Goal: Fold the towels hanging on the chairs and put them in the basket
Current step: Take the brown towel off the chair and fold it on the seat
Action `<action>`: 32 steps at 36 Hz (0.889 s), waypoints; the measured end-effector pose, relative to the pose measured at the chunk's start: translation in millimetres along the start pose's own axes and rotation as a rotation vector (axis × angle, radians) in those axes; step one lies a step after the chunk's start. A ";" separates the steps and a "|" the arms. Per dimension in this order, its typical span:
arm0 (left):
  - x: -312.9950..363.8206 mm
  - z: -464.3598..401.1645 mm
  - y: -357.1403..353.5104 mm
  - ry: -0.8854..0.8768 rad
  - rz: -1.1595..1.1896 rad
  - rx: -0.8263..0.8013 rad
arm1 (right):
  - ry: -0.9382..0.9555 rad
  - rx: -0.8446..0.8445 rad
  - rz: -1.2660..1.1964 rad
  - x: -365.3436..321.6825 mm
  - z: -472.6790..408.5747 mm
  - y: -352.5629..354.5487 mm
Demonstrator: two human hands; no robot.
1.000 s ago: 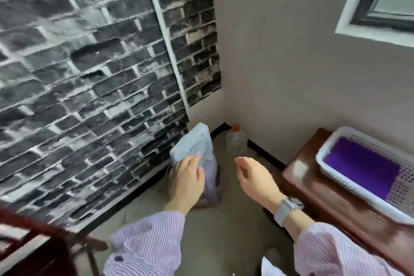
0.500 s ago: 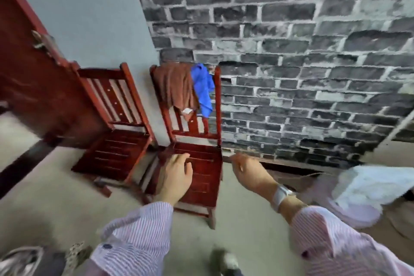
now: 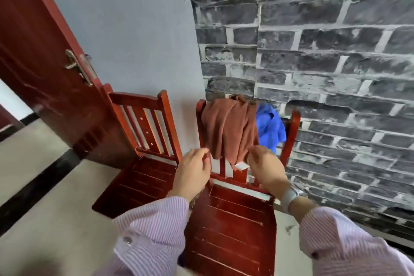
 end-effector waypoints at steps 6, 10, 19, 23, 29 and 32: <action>1.2 -84.1 1.1 -0.042 0.039 -0.012 | -0.036 0.149 0.330 15.8 -105.5 1.6; -1.7 -121.2 -7.7 -0.095 0.012 -0.035 | -0.119 0.020 0.456 20.7 -143.7 -3.1; 16.1 -176.1 -31.0 -0.329 -0.130 -0.058 | -0.134 0.099 0.389 19.1 -164.2 -0.2; 23.2 -190.1 -44.0 -0.361 -0.209 -0.143 | -0.212 0.105 0.200 14.1 -165.6 15.0; 20.5 -205.9 -43.5 -0.382 -0.178 -0.207 | -0.307 0.207 -0.026 0.5 -167.0 45.7; 17.6 -212.7 -41.7 -0.389 -0.160 -0.253 | -0.268 0.388 -0.098 -11.6 -167.6 69.0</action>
Point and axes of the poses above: each hand's wrist, its own z-axis away from the middle knuckle, its own y-axis out of the back of the hand, x = y × z, the point moved 3 cm from there along -z, towards the middle knuckle, and after that the axes turned 10 degrees about y, right-handed, at the moved point
